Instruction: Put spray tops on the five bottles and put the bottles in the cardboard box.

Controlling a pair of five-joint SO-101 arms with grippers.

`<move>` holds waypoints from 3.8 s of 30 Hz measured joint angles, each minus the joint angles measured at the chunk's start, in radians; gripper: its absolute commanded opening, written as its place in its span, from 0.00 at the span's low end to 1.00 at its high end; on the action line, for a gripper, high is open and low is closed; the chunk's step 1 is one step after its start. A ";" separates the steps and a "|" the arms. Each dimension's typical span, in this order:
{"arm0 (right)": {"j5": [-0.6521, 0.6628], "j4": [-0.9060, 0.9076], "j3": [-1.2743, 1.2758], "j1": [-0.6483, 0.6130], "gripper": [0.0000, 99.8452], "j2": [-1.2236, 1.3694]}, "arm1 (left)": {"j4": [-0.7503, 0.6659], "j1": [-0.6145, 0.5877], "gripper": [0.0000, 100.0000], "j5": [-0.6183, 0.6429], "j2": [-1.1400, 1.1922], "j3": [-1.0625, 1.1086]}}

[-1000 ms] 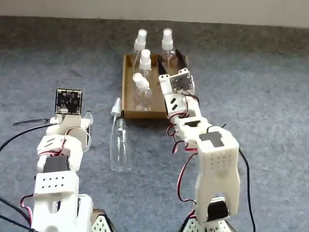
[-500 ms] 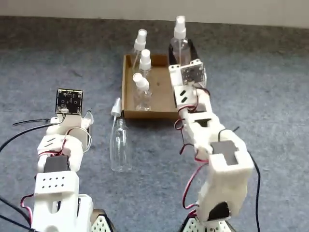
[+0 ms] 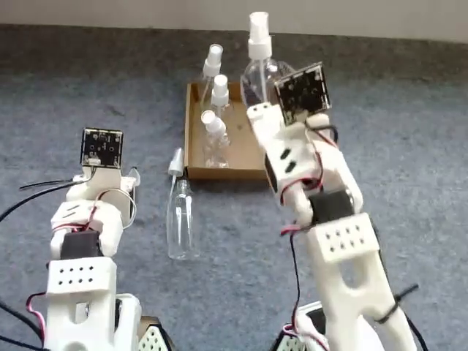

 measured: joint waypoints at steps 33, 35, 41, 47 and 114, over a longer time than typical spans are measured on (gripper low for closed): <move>-0.315 0.466 -0.407 -0.364 0.01 0.259 | 0.371 0.213 0.35 0.057 -0.643 -0.178; -0.315 0.466 -0.430 -0.388 0.01 0.244 | 0.373 0.213 0.35 0.057 -0.643 -0.178; -0.315 0.512 -0.434 -0.459 0.01 0.132 | 0.373 0.216 0.35 0.060 -0.643 -0.172; -0.315 0.621 -0.434 -0.466 0.01 0.060 | 0.359 0.219 0.35 0.058 -0.643 -0.094; -0.107 -0.546 -0.454 0.147 0.01 1.166 | 0.250 0.158 0.35 0.057 -0.638 0.126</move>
